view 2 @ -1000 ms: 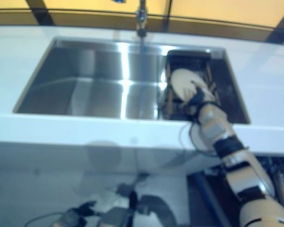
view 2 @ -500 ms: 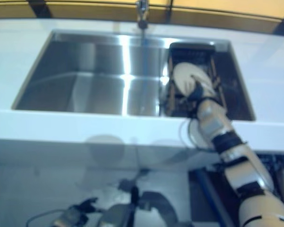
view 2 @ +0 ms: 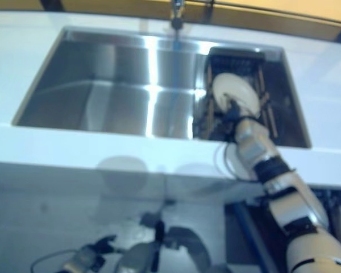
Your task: Take plates into dishwasher
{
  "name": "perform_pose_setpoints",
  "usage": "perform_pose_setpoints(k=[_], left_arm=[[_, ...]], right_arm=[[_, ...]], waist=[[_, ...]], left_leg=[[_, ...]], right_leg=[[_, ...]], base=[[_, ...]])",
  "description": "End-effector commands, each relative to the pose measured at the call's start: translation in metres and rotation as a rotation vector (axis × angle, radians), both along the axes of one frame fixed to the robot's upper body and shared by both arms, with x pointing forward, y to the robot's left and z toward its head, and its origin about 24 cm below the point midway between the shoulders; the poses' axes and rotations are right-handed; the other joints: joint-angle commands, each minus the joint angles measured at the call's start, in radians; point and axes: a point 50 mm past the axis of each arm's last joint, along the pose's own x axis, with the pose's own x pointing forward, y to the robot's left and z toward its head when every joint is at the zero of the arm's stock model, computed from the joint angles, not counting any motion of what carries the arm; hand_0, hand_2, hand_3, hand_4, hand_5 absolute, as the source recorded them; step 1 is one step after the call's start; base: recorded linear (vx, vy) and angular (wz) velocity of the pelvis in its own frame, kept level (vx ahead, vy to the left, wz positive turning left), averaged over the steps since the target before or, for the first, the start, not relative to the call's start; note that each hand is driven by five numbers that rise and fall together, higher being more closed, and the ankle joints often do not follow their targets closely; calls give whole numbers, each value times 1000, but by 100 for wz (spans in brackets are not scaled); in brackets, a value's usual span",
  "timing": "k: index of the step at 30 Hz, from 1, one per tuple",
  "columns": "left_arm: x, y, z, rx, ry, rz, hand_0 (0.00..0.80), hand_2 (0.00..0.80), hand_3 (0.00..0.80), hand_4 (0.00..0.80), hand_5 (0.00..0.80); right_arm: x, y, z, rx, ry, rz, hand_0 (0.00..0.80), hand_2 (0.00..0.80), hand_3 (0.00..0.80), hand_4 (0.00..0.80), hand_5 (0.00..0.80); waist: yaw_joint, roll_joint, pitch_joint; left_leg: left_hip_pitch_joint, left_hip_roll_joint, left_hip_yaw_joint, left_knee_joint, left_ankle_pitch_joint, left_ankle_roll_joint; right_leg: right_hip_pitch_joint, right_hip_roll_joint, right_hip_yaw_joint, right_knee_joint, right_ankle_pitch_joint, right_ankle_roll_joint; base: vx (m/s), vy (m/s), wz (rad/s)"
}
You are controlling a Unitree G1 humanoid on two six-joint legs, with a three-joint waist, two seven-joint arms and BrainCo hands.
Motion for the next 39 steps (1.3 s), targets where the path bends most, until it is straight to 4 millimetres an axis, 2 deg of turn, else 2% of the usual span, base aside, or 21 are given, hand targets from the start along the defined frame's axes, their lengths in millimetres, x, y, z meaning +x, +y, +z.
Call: perform_pose_setpoints(k=[1,10,12,15,16,17,33,39], left_arm=[[12,-22,3,-72,-48,-4,0,0,0,0,0],[12,-21,2,-74,-49,22,0,0,0,0,0],[12,-20,2,-75,-50,24,0,0,0,0,0],[12,-21,2,-83,-51,27,0,0,0,0,0],[12,-22,2,-86,-52,28,0,0,0,0,0],[11,-22,2,-87,-52,28,0,0,0,0,0],[9,-29,-1,-107,-53,28,0,0,0,0,0],[6,-30,-2,-108,-46,28,0,0,0,0,0]], right_arm=[[6,-6,65,-90,-169,-34,0,0,0,0,0],[7,-13,72,-89,-205,-106,0,0,0,0,0],[7,-17,75,-84,-228,-140,185,185,185,185,185],[7,-22,78,-81,-265,-189,565,565,565,565,565],[6,-24,79,-86,-275,-205,649,649,649,649,649],[6,-26,80,-80,-286,-217,794,794,794,794,794],[3,-27,86,-75,-394,-247,800,800,800,800,800],[0,-30,89,-4,-454,-265,800,800,800,800,800]], waist=[[34,3,4],[45,-7,8],[48,-7,7],[51,-3,9],[51,-1,9],[52,0,10],[51,8,2],[48,9,-6]], left_leg=[[9,18,30,-15,-61,-57],[-6,16,32,-5,-64,-55],[-10,14,31,-5,-63,-54],[-15,11,29,-3,-64,-52],[-16,9,27,-3,-65,-51],[-16,8,26,-3,-65,-51],[-20,-3,28,1,-71,-45],[-10,-5,29,-6,-71,-44]], right_leg=[[-55,-43,89,64,-2,-4],[-46,-42,87,57,5,-3],[-45,-42,85,56,6,-4],[-44,-42,87,54,5,-5],[-45,-42,88,54,4,-6],[-44,-42,89,53,4,-6],[-44,-40,90,30,-8,-14],[-38,-40,87,27,-13,-14]], base=[[0,0,0],[0,0,0],[0,5,2],[-10,22,6],[-8,25,7],[-8,21,5],[-1,4,-1],[0,0,0]])
